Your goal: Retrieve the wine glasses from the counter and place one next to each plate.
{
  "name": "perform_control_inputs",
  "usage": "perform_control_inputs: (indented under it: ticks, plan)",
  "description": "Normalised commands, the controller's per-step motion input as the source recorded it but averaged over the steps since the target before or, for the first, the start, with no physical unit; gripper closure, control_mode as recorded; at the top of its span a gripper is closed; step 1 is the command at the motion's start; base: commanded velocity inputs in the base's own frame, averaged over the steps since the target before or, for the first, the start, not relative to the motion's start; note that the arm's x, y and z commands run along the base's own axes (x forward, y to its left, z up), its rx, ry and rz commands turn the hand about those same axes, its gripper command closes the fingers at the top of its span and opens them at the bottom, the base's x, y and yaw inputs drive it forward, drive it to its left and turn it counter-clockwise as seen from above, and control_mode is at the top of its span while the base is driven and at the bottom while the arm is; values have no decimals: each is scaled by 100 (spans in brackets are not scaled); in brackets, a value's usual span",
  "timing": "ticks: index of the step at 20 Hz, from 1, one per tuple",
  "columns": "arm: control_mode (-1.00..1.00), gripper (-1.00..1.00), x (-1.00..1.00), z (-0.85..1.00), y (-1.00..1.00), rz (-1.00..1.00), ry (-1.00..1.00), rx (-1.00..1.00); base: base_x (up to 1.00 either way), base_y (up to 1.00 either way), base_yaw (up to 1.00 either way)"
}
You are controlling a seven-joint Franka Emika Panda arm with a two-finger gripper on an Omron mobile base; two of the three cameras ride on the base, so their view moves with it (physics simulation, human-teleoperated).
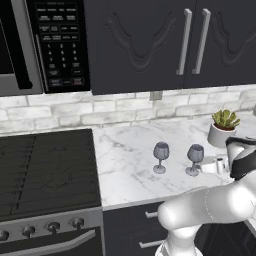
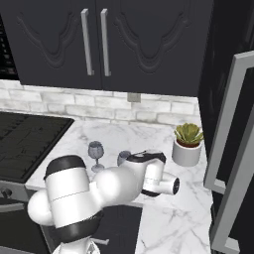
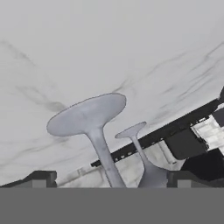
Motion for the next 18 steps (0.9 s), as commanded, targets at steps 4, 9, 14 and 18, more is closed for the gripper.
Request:
perform_control_inputs:
  ticks: [4,9,14,18]
  plan:
    - [-100,-100,14,-12,1,0,0,0,0,0,0]
    - [-100,-100,11,-27,0,0,0,0,0,0,0]
    - [-100,100,14,-4,1,0,0,0,0,0,0]
    - [-100,100,8,5,0,0,0,0,0,0,0]
